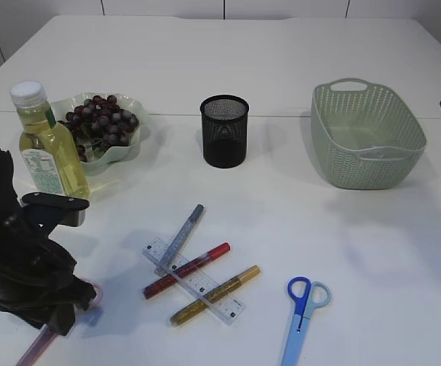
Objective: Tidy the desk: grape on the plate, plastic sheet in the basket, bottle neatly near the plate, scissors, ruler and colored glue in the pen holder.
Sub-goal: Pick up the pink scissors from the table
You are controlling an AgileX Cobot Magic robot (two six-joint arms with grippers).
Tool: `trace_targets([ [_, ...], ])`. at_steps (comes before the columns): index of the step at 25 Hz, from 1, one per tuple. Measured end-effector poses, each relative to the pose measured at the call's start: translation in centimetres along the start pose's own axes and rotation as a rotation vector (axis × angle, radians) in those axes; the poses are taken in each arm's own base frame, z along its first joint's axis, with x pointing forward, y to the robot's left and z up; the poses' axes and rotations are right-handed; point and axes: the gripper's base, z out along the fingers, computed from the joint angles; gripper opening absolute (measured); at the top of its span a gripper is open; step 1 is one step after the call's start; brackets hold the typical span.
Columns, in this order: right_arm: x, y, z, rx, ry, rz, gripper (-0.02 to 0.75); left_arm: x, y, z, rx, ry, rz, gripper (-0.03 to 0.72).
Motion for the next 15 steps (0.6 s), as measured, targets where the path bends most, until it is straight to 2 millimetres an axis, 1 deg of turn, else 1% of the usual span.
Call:
trace_targets([
  [15,0.00,0.00,0.00,0.000,0.000,0.000,0.531,-0.27,0.29,-0.04,-0.033,-0.026,0.046,0.275],
])
